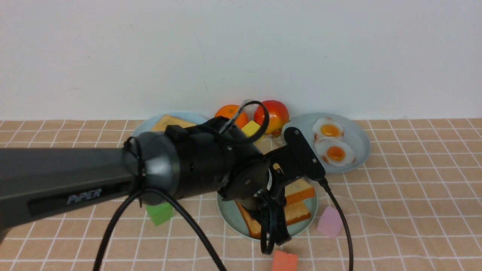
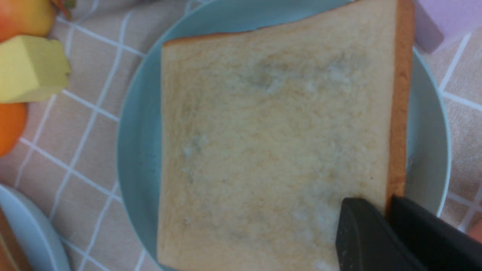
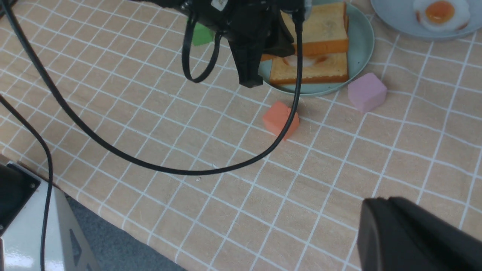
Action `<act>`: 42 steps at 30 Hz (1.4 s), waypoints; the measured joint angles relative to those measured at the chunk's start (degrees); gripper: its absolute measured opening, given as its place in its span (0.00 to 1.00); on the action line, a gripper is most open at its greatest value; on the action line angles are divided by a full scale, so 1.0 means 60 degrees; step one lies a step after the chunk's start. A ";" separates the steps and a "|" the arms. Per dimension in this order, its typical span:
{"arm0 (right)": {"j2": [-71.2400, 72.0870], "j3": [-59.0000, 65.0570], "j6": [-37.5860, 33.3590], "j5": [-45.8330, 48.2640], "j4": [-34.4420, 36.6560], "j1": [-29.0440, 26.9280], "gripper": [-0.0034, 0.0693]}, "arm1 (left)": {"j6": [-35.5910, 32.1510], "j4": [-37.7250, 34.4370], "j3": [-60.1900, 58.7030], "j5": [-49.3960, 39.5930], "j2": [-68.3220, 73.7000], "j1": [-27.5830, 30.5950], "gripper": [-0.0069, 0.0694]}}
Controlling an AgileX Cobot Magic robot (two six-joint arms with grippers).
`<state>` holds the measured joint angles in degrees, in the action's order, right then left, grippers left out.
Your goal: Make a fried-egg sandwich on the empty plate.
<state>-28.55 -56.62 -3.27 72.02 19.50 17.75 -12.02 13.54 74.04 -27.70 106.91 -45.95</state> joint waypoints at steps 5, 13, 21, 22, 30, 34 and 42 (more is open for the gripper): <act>0.0000 0.0000 0.0053 0.0028 0.0000 0.0000 0.09 | 0.0022 -0.0009 -0.0003 0.0077 0.0206 0.0000 0.17; 0.0000 0.0000 0.0071 0.0028 0.0000 0.0000 0.09 | 0.0022 -0.0009 -0.0003 0.0006 0.0305 0.0000 0.25; 0.0000 0.0000 0.0071 0.0028 0.0000 0.0000 0.09 | 0.0235 -0.0124 -0.0003 -0.0151 0.0251 0.0000 0.55; 0.0000 0.0000 0.0071 0.0028 0.0000 0.0000 0.09 | 0.0281 -0.0217 -0.0003 -0.0171 0.0186 0.0000 0.57; 0.0000 0.0000 0.0071 0.0028 -0.0126 0.0000 0.09 | 0.0672 -0.2066 -0.0052 -0.0601 -0.2320 0.0000 0.49; 0.0000 0.0000 0.0071 0.0028 -0.0587 0.0000 0.09 | 0.0898 -0.2686 -0.0405 -0.0483 -0.4775 0.0000 0.20; 0.0582 0.0000 0.0072 0.0009 -0.1436 0.0000 0.05 | 0.1025 -0.3158 -0.3914 0.1910 -0.9375 0.0000 0.07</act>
<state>-25.05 -56.62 -2.83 72.08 10.89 17.75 -5.88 -5.41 50.56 -16.24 50.65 -45.95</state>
